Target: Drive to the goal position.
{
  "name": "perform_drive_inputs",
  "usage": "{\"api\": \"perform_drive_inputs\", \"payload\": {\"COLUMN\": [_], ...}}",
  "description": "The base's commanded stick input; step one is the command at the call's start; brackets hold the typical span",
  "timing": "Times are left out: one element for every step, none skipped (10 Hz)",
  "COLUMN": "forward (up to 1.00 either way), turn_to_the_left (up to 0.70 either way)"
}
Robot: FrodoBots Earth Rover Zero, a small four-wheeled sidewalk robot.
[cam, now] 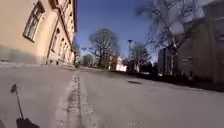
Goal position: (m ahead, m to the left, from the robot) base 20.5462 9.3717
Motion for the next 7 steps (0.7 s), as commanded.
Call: {"api": "perform_drive_inputs", "payload": {"forward": [0.85,0.85,0.85,0.85,0.85,0.85,0.85], "turn_to_the_left": [0.00,0.00,0.00,0.00,0.00,0.00,0.00]}}
